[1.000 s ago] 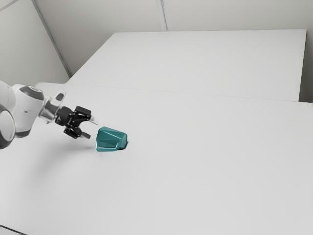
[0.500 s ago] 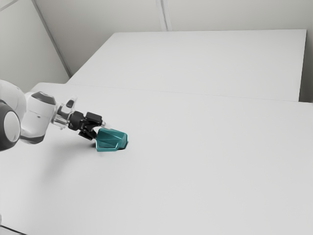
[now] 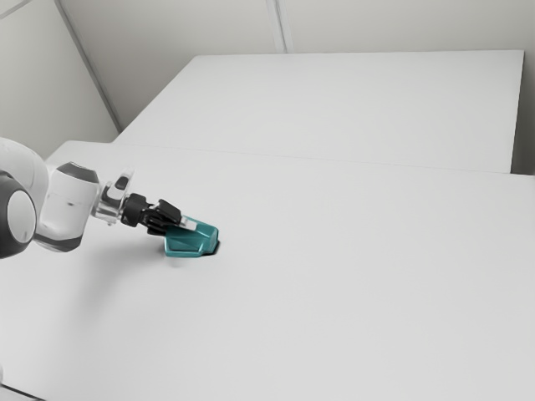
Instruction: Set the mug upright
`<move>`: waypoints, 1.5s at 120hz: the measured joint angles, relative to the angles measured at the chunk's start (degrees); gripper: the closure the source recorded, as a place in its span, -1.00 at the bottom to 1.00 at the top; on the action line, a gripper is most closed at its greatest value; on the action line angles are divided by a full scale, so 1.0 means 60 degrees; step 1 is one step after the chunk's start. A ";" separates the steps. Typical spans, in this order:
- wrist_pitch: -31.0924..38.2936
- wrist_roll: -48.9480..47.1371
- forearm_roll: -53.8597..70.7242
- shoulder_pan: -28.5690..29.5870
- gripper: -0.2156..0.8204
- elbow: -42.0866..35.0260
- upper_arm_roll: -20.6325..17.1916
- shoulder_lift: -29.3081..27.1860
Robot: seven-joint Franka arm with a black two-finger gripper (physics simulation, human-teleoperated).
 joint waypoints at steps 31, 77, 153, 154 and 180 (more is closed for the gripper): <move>-0.0021 0.0275 -0.0172 0.0009 0.66 0.0013 -0.0059 -0.0014; -0.0227 0.0468 -0.0511 -0.0011 0.86 0.0103 -0.0347 -0.0138; 0.2188 -0.2497 0.9313 -0.0827 0.89 0.1784 -0.0552 -0.0514; 0.2252 -0.2545 0.9367 -0.0828 0.89 0.1771 -0.0552 -0.0514; 0.3384 -0.3692 1.0114 -0.0809 0.92 0.1552 -0.0546 -0.0505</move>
